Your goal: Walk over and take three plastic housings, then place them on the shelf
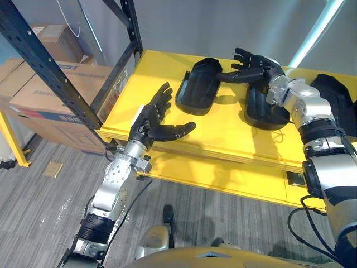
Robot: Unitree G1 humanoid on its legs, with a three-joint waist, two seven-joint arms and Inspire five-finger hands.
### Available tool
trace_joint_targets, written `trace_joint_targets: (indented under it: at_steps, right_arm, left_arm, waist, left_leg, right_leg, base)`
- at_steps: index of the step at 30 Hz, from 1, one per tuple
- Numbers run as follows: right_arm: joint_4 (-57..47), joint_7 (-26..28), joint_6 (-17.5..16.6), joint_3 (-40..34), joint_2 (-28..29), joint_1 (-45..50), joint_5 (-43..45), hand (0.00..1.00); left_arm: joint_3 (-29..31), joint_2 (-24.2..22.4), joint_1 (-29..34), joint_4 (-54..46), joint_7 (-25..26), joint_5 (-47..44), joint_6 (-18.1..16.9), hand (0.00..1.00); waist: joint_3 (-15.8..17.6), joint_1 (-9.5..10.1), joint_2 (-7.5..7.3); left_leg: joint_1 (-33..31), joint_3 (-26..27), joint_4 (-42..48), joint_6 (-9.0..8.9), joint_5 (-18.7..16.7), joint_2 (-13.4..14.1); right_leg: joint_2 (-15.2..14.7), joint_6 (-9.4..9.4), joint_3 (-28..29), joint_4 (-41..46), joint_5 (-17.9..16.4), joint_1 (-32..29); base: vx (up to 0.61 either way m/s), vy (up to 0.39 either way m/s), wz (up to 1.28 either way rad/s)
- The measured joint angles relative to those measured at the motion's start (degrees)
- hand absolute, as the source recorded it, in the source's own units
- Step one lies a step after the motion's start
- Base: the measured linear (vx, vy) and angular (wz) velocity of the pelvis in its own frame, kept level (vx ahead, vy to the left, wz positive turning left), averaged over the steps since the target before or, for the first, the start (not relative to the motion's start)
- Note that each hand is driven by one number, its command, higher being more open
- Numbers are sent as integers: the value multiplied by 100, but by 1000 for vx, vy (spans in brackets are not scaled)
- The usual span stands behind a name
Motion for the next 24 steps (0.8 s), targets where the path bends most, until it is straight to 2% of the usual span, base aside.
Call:
trace_joint_targets:
  at_steps: [6,10,14,18,24]
  right_arm:
    - [236,105,110,19,-195,-56,1,100]
    - [413,105,120,18,-347,-58,1,100]
    - [449,88,177,17,-406,-61,4,100]
    - [619,93,256,6,-420,-64,7,100]
    - [686,113,293,0,-420,-62,18,100]
  left_arm:
    - [99,1,430,-313,-39,-3,-45,100]
    - [154,3,467,-361,-75,-23,-69,100]
    - [193,6,508,-409,-78,-204,-121,100]
    - [300,15,827,-437,-81,-221,-134,100]
    - [303,26,862,-438,-82,-223,-139,100]
  waist:
    - [26,112,-15]
    - [82,201,-42]
    - [159,221,-48]
    - [168,232,-61]
    - [206,251,-87]
  left_leg:
    - [-16,-166,0,-31,-10,-45]
    - [-1,-233,0,-27,-3,-74]
    - [-1,-266,-1,-27,3,-86]
    - [-4,-306,-1,-29,6,-86]
    - [2,-354,-1,-38,10,-76]
  right_leg:
    - [-7,-27,-176,2,-37,83]
    - [-9,-10,-251,29,-68,135]
    - [-26,-9,-292,103,-109,133]
    - [-24,-22,-331,146,-154,137]
    - [-31,-35,-374,273,-247,128]
  base:
    - [-14,-4,15]
    - [-8,0,10]
    - [-22,3,6]
    - [-9,-13,4]
    - [-10,-10,4]
